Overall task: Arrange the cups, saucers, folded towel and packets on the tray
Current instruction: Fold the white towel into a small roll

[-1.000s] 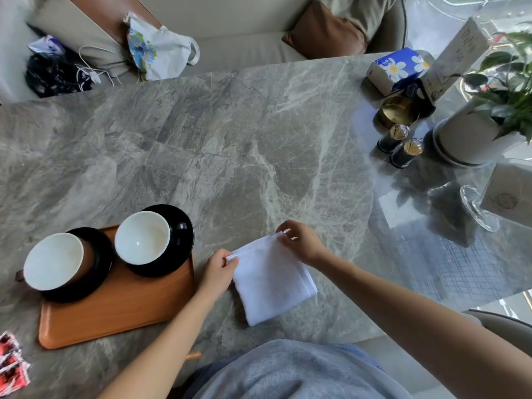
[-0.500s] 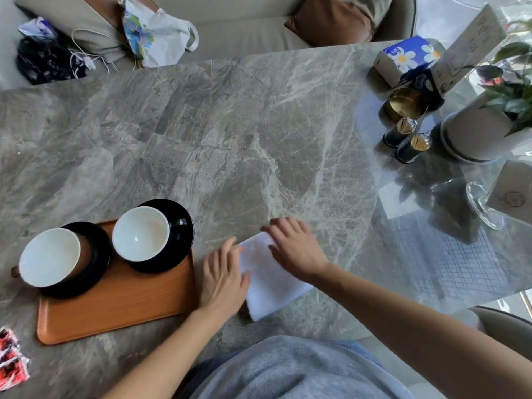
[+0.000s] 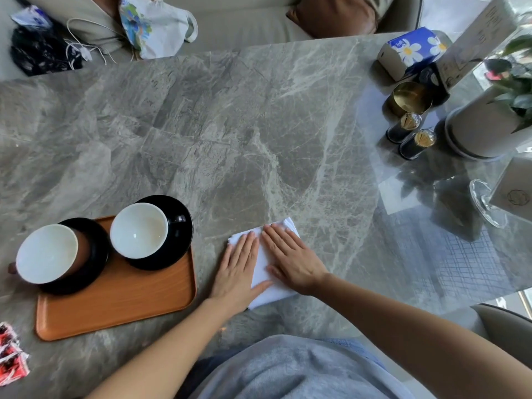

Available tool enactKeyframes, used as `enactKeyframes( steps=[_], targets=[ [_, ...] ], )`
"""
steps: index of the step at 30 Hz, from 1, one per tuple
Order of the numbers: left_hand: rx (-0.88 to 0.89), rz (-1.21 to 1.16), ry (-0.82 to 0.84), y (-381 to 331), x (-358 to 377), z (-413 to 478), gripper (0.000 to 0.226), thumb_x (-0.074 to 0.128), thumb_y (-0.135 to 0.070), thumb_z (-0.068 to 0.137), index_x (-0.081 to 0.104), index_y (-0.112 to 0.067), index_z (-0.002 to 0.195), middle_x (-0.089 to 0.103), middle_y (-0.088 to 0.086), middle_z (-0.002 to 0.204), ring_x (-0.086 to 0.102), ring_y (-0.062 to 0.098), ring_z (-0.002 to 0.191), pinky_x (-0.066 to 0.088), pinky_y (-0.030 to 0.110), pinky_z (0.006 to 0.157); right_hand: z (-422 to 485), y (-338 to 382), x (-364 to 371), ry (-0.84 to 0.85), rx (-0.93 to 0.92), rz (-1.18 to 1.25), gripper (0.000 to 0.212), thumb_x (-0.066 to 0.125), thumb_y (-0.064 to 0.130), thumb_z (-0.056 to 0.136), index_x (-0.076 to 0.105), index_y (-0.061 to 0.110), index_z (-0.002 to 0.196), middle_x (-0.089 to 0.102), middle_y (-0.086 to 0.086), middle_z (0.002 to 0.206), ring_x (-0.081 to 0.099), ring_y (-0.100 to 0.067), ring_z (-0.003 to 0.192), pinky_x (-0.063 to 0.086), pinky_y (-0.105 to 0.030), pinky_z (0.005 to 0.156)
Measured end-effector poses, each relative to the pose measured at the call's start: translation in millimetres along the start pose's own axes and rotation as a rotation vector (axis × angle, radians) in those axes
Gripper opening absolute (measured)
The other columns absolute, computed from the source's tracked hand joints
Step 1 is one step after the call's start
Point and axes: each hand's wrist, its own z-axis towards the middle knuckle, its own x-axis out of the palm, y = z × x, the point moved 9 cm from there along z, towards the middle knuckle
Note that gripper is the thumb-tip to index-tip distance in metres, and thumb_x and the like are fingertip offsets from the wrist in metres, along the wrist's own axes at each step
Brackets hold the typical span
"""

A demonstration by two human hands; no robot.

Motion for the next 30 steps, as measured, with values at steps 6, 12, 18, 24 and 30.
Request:
enactKeyframes(
  steps=[6,12,18,24,30],
  targets=[
    [0.076,-0.015,0.083,14,3,38,0.1,0.016,-0.077,0.075,-0.005,-0.011,0.148,-0.01,0.003,0.157,-0.01,0.02,0.145,-0.011,0.047,0.115,5,-20,1,-0.02,0.153,0.038,0.068,0.029,0.045,0.097,0.014,0.004,0.149,0.012,-0.013,0.158,0.005,-0.026,0.147,0.004,-0.039,0.121],
    [0.082,0.006,0.095,16,12,40,0.112,0.02,-0.086,0.067,-0.005,-0.012,0.147,-0.005,0.004,0.159,-0.009,0.019,0.145,-0.012,0.049,0.114,5,-23,5,-0.032,0.173,0.039,0.068,0.029,0.046,0.097,0.014,0.004,0.149,0.011,-0.012,0.157,0.007,-0.025,0.147,0.002,-0.037,0.121],
    [0.074,0.005,0.074,16,8,41,0.111,0.018,-0.086,0.066,-0.015,-0.014,0.144,-0.011,0.003,0.158,-0.014,0.019,0.144,-0.016,0.05,0.112,7,-25,9,0.002,0.182,0.021,0.069,0.025,0.048,0.097,0.008,0.006,0.15,0.006,-0.012,0.159,0.002,-0.026,0.148,0.004,-0.04,0.122],
    [0.075,0.011,0.057,9,-10,36,0.097,0.03,-0.071,0.082,-0.007,-0.009,0.147,-0.013,0.006,0.156,-0.008,0.022,0.146,-0.005,0.052,0.115,9,-23,-8,-0.004,0.14,0.147,0.069,0.038,0.042,0.097,0.011,0.008,0.15,0.007,-0.008,0.16,0.0,-0.022,0.148,0.002,-0.034,0.121],
    [0.366,-0.086,-0.233,-29,-46,-9,0.045,0.054,-0.051,0.079,0.062,-0.019,0.11,0.063,-0.001,0.121,0.06,0.017,0.11,0.031,0.033,0.1,-28,-24,-45,-0.155,0.069,0.198,0.034,0.053,0.036,0.089,0.059,0.018,0.117,0.061,0.001,0.122,0.052,-0.019,0.118,0.039,-0.035,0.103]
  ],
)
